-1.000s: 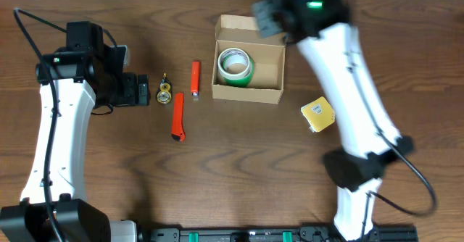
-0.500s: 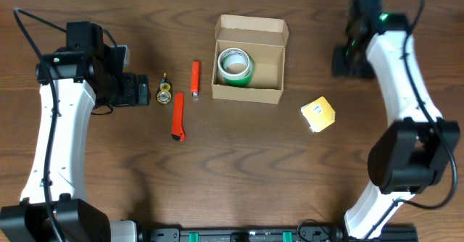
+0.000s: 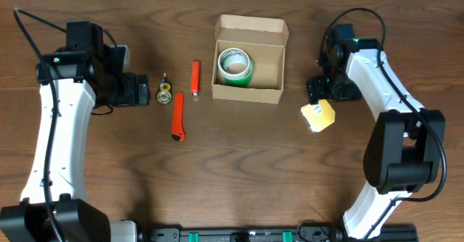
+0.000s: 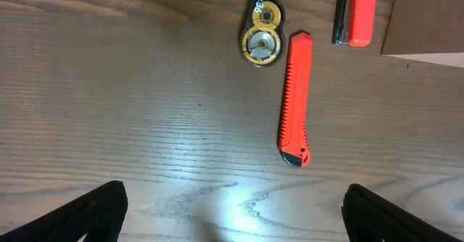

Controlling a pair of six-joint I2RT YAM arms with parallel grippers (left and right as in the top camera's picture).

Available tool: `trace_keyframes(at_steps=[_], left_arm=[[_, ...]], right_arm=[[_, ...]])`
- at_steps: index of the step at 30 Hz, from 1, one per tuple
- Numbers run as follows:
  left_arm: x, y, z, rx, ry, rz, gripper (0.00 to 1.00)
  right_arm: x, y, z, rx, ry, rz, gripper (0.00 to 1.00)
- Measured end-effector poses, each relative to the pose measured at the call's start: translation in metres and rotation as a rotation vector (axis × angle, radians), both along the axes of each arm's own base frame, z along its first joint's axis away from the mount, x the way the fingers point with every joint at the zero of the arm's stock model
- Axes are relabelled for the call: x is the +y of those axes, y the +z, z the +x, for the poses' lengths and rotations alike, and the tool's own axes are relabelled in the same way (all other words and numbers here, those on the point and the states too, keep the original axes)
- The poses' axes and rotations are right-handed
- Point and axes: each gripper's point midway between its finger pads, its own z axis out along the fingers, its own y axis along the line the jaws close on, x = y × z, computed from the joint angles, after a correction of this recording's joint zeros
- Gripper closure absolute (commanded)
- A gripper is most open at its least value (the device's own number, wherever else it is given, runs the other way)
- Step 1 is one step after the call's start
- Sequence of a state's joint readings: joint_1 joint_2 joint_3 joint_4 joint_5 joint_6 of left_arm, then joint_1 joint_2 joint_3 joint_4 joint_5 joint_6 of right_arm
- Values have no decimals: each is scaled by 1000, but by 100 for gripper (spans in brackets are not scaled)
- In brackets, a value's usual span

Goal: Pack container
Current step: 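Move the right gripper to the yellow sticky-note pad and grasp it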

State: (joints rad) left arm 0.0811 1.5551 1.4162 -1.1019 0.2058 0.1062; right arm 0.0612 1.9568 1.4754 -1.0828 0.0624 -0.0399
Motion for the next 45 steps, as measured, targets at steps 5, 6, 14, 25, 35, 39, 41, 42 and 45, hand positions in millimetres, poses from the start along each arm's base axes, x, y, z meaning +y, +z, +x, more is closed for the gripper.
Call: trace_keyframes(at_steps=[5, 6, 14, 25, 35, 39, 41, 42, 45], left_arm=[[0, 0, 0, 0, 0, 0, 5], [0, 0, 0, 0, 0, 0, 5], [0, 0, 0, 0, 0, 0, 5], [0, 0, 0, 0, 0, 0, 5], [0, 0, 0, 0, 0, 0, 5], [0, 0, 0, 0, 0, 0, 5], [0, 0, 0, 0, 0, 0, 5], [0, 0, 0, 0, 0, 0, 5], [0, 0, 0, 0, 0, 0, 5]], right_arm=[[4, 0, 1, 7, 173, 18, 14], [5, 0, 0, 9, 212, 16, 15], [17, -9, -5, 59, 380, -16, 2], [18, -31, -10, 121, 406, -41, 3], [14, -51, -28, 164, 407, -45, 3], [13, -57, -35, 176, 404, -40, 3], [13, -57, -35, 174, 400, -35, 4], [13, -57, -35, 172, 399, -32, 4], [13, -57, -35, 168, 399, -30, 5]])
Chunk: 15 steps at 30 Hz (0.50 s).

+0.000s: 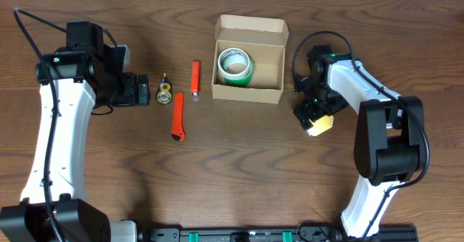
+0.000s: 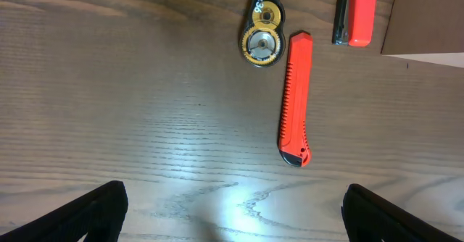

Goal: Pack container
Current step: 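Move the right gripper to the yellow sticky-note pad and grasp it, then carry the yellow pad into the box and lower it onto the tapes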

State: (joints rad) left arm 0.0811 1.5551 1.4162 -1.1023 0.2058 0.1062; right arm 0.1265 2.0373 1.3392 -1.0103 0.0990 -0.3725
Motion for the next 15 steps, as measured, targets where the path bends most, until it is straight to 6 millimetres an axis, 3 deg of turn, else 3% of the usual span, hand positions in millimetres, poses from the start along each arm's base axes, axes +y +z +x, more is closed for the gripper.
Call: trace_keyframes(at_steps=[4, 10, 15], left_arm=[[0, 0, 0, 0, 0, 0, 5], [0, 0, 0, 0, 0, 0, 5], [0, 0, 0, 0, 0, 0, 4]], right_arm=[[1, 0, 1, -3, -1, 6, 9], [2, 1, 3, -18, -28, 16, 29], [2, 0, 3, -19, -42, 20, 28]])
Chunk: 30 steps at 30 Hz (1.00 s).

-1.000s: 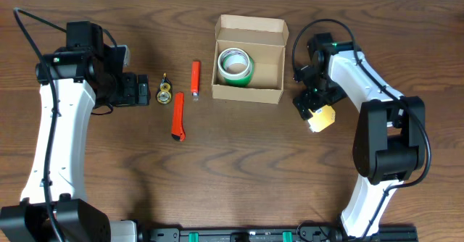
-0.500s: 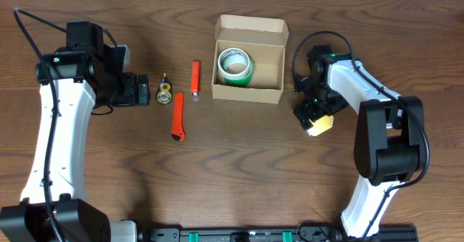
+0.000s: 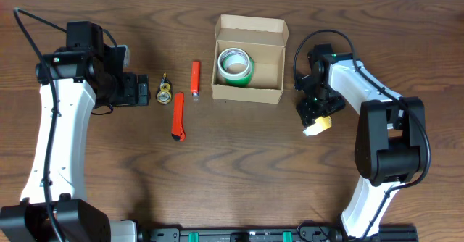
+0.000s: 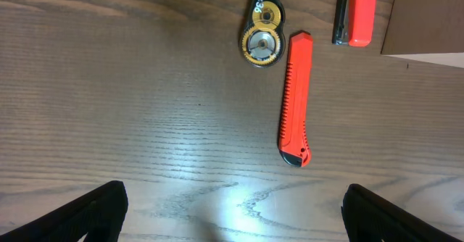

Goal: Pack container
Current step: 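Carry the yellow pad into the box and lower it onto the tapes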

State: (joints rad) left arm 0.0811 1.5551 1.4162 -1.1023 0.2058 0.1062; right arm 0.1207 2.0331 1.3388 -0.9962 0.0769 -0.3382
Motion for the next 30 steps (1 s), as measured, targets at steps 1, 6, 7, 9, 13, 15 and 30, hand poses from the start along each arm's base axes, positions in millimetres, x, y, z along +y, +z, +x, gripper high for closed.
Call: trace_keyframes(at_steps=[1, 6, 7, 9, 13, 15, 30], left_arm=[[0, 0, 0, 0, 0, 0, 5], [0, 0, 0, 0, 0, 0, 5], [0, 0, 0, 0, 0, 0, 4], [0, 0, 0, 0, 0, 0, 5], [0, 0, 0, 0, 0, 0, 5], [0, 0, 0, 0, 0, 0, 5], [0, 0, 0, 0, 0, 0, 5]], right_arm=[[0, 0, 0, 0, -5, 1, 28], [-3, 1, 2, -7, -39, 8, 29], [-5, 2, 4, -13, -46, 8, 28], [-8, 5, 11, -32, -66, 6, 28], [-11, 16, 26, -75, -90, 10, 28], [-12, 29, 37, -107, -104, 13, 29], [44, 154, 95, -367, -159, 74, 37]])
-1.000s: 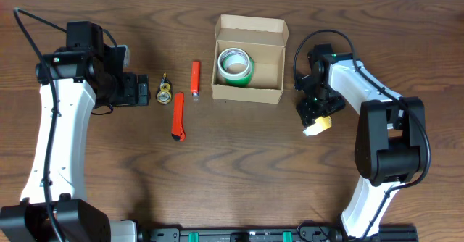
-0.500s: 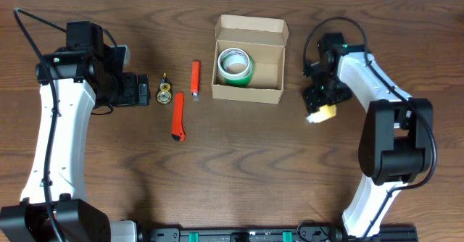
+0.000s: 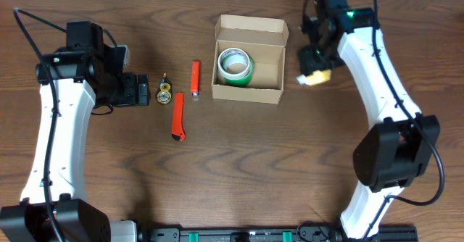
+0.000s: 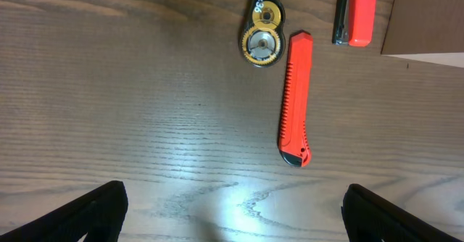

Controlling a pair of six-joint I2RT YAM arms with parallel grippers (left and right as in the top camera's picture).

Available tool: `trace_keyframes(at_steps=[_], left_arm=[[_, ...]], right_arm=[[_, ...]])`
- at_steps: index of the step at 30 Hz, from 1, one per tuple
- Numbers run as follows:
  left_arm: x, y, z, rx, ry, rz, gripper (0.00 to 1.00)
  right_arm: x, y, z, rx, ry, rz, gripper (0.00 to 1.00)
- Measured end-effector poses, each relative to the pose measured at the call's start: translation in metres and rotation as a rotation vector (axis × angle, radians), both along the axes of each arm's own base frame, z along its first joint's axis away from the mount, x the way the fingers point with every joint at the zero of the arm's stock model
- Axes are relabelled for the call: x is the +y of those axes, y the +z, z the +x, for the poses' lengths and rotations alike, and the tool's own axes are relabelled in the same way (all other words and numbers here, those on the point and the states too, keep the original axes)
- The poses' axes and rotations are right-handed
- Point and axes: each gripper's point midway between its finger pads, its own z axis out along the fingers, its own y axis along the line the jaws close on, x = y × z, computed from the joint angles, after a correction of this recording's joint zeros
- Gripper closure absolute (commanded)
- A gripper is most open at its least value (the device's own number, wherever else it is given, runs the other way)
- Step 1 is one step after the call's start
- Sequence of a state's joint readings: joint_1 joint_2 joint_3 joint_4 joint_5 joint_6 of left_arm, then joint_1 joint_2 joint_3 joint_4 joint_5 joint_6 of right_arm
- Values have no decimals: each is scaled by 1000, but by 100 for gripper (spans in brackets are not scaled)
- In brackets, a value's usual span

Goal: Pack container
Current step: 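Carry the yellow pad into the box and lower it onto the tapes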

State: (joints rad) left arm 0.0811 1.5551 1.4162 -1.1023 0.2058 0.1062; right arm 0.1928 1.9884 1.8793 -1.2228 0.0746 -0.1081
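Observation:
The open cardboard box [image 3: 250,86] stands at the table's middle back, with a green tape roll [image 3: 235,66] inside. My right gripper [image 3: 316,62] is beside the box's right wall, raised, shut on a yellow pad [image 3: 315,76] that hangs below it. Left of the box lie an orange stapler [image 3: 195,77], an orange cutter [image 4: 296,101] and a gold-and-black tape dispenser [image 4: 262,35]. My left gripper [image 4: 232,224] hovers open over bare table just left of them, nothing between its fingers [image 4: 98,211].
The wooden table [image 3: 239,169] runs on in front of the box and the tools. The box's back flap [image 3: 251,26] stands up. A black cable [image 3: 43,21] loops behind the left arm.
My right gripper was low on the yellow pad at the box's front right. Now it holds the pad up beside the box's right wall, farther back. The left arm has not moved.
The yellow pad lay on the table right of the box, my right gripper just behind it. Then the gripper was down over the pad, and then on it. Now the pad is off the table in that gripper, near the box's right wall. The left side stayed unchanged.

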Motion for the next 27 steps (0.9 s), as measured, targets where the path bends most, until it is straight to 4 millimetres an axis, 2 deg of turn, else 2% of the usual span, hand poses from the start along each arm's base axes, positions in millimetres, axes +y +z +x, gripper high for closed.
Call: trace_keyframes(at_steps=[5, 8, 12, 15, 17, 21, 24, 27], left_arm=[[0, 0, 0, 0, 0, 0, 5], [0, 0, 0, 0, 0, 0, 5], [0, 0, 0, 0, 0, 0, 5], [0, 0, 0, 0, 0, 0, 5], [0, 0, 0, 0, 0, 0, 4], [0, 0, 0, 0, 0, 0, 5], [0, 0, 0, 0, 0, 0, 5], [0, 0, 0, 0, 0, 0, 5]], right_arm=[[50, 46, 10, -119, 67, 42, 39], [82, 66, 10, -180, 123, 67, 41], [119, 80, 4, -231, 197, 95, 41], [139, 85, 6, -271, 231, 116, 41], [149, 91, 12, -315, 240, 136, 41], [156, 98, 24, -368, 222, 165, 40], [158, 90, 28, -363, 212, 168, 39], [160, 74, 32, -332, 204, 159, 39]])
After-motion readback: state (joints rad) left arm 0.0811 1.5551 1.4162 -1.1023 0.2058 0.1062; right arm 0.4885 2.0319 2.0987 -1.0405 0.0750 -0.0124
